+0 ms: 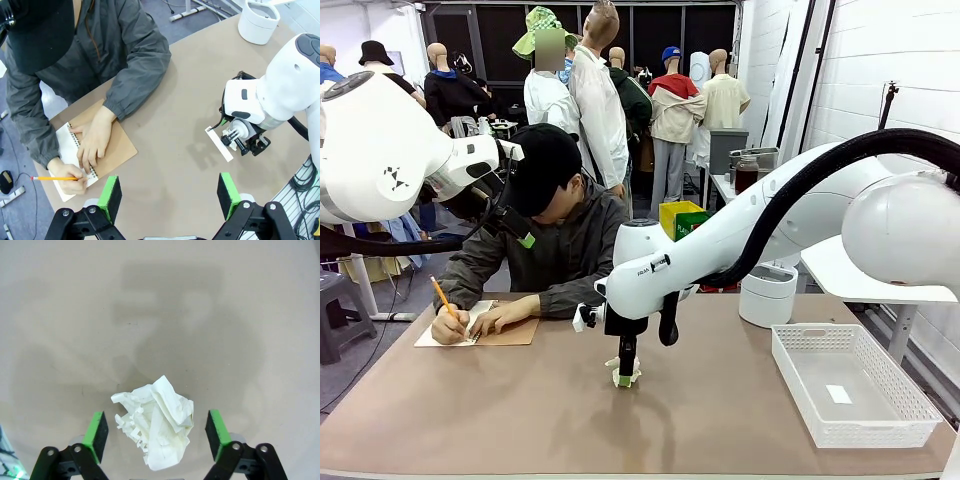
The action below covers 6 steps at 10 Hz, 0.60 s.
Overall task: Sort the paper based on its condition.
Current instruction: If a person hands you a paper, place it in the Organizing basket , and if it's crumpled, put it in the Trash can.
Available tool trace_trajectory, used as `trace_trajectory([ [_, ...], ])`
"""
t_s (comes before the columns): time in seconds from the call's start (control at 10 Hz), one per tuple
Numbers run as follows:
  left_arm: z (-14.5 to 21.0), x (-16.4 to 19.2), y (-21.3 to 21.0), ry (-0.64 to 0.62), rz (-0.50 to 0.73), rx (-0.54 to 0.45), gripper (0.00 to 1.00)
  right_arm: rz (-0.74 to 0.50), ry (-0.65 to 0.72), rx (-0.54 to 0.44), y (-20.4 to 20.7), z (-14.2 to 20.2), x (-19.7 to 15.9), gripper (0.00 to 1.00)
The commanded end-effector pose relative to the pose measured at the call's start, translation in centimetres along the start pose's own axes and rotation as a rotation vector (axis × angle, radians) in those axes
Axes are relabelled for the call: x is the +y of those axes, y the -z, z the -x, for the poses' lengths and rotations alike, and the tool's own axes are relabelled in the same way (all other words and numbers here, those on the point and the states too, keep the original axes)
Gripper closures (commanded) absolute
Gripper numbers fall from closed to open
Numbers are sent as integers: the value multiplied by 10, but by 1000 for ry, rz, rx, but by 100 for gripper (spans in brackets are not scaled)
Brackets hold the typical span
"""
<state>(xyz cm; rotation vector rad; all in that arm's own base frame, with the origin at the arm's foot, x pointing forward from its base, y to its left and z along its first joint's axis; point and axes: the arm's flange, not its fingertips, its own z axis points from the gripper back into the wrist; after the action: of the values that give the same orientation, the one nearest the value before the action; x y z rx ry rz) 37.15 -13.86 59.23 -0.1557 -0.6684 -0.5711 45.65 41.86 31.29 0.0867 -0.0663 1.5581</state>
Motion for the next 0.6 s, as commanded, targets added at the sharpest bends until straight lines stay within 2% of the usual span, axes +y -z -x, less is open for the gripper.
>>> trace_trajectory([
  [0.0,-1,1,-1,-2,0,-3,0,7,25,34,2,-6,-3,27],
  [0.1,-1,1,-1,-2,0,-3,0,1,24,42,3,-6,-3,37],
  [0.3,-1,1,-1,-2,0,-3,0,4,24,42,2,-7,-4,72],
  [0.4,-1,1,-1,-2,0,-3,0,4,23,40,3,-7,-4,85],
  [0.5,-1,1,-1,-2,0,-3,0,5,16,42,3,-7,-4,85],
])
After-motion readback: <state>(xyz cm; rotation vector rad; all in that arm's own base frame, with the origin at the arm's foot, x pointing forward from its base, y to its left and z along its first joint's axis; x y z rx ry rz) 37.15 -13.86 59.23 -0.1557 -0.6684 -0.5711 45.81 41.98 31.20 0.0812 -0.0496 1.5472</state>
